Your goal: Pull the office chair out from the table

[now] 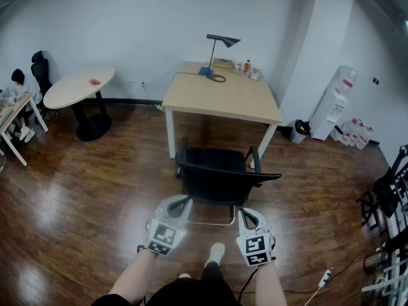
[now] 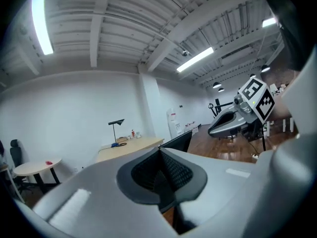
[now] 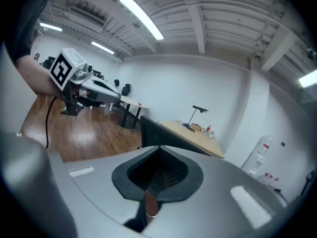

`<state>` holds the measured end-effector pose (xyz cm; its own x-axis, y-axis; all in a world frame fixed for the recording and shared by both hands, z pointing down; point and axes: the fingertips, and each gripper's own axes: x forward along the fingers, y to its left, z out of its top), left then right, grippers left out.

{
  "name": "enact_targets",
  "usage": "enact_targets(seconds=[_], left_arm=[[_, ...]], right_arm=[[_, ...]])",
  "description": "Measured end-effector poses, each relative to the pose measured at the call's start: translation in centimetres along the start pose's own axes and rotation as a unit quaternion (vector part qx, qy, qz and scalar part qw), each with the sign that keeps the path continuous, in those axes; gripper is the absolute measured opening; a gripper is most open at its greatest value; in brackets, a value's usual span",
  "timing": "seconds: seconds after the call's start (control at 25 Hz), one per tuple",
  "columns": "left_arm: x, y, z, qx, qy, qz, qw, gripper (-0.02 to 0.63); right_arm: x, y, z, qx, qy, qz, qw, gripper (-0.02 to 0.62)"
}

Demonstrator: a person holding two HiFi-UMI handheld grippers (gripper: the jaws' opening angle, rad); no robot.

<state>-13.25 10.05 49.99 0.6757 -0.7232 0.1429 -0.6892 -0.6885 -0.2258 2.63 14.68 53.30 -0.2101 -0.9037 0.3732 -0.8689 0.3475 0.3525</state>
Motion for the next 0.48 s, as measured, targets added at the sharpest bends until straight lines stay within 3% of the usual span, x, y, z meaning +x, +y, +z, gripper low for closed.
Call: enact_targets(seconds=[0.2, 0.48], left_arm=[[-2.2, 0.1, 0.7, -0.006, -0.022, -0.001, 0.9997, 0.002], [-5.9, 1.8, 0.5, -0.060, -0.033, 0.029, 0.9972, 0.002]], right_arm=[[-1.9, 1.0, 0.5, 0.030, -0.029, -0.016, 0.999, 0.012], [-4.9, -0.2, 1.4, 0.103, -0.087, -0.024, 0.991, 0.012]])
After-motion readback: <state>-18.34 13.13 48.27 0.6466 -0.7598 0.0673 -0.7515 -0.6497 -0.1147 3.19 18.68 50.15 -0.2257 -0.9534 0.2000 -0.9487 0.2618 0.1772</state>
